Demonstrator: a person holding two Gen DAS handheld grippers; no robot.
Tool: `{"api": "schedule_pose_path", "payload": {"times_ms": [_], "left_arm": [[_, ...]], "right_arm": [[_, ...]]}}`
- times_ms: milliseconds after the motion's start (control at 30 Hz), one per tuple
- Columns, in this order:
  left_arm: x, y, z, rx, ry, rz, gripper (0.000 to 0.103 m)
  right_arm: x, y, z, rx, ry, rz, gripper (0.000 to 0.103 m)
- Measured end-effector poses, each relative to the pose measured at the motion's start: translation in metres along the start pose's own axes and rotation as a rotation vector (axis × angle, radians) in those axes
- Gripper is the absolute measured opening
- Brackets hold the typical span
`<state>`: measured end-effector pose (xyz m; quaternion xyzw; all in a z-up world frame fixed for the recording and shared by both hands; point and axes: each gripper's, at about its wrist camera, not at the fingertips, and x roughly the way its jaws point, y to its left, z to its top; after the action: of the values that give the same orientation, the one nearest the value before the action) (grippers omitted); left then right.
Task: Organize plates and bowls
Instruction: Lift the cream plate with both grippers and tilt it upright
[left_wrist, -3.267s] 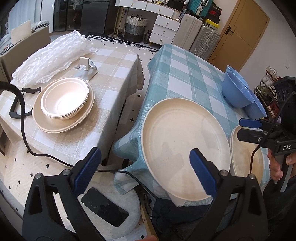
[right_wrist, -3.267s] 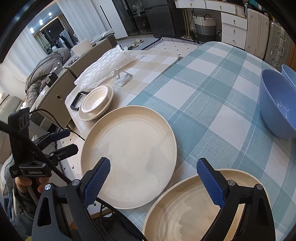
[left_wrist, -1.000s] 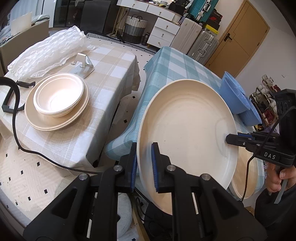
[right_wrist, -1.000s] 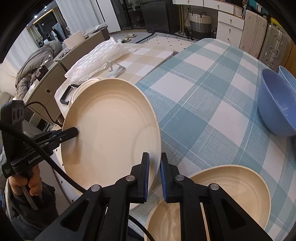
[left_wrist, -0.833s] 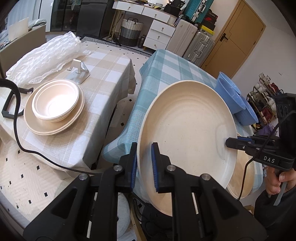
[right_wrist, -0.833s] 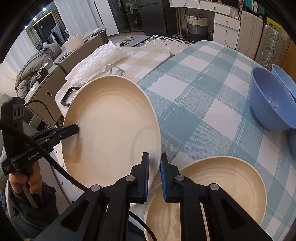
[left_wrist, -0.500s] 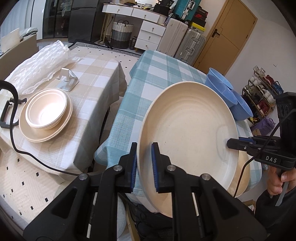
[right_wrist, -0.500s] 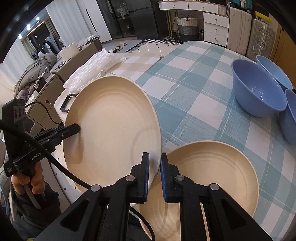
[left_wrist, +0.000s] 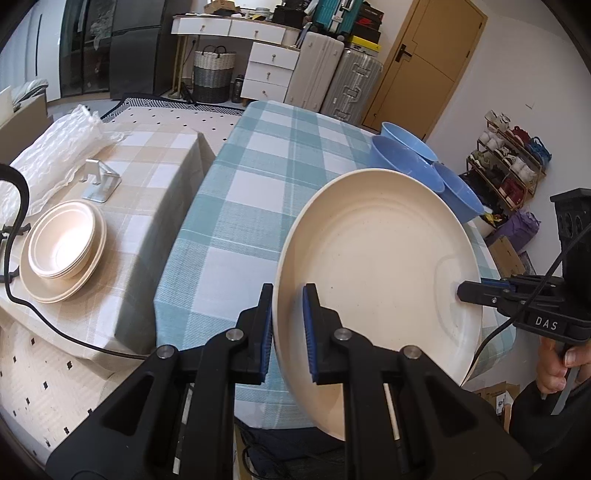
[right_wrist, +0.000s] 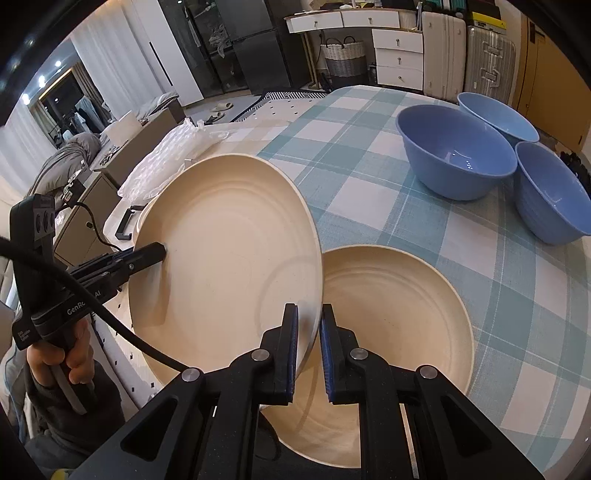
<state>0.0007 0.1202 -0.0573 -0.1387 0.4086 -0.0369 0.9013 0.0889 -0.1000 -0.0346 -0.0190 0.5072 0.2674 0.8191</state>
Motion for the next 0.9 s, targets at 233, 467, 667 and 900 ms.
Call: {"api": "schedule_pose_path", "payload": {"times_ms": [233,467,667,900], "left_arm": [[0.014,-0.033,0.000,0.042,0.025,-0.018,0.012],[0.028,-0.063,0.003,0.077,0.044,-0.031,0.012],[0.044,-0.087,0.007,0.106,0.062,-0.036,0.012],[0.054,-0.109,0.012,0.142,0.073,-0.028,0.012]], "right_arm": [[-0.011,-0.027,-0.015,0.057,-0.014,-0.011,0.012],[-0.020,-0.053,-0.028,0.109,-0.032,-0.026,0.012],[-0.026,-0.073,-0.037,0.149,-0.046,-0.038,0.012],[-0.028,-0.092,-0.046,0.189,-0.066,-0.042,0.012]]}}
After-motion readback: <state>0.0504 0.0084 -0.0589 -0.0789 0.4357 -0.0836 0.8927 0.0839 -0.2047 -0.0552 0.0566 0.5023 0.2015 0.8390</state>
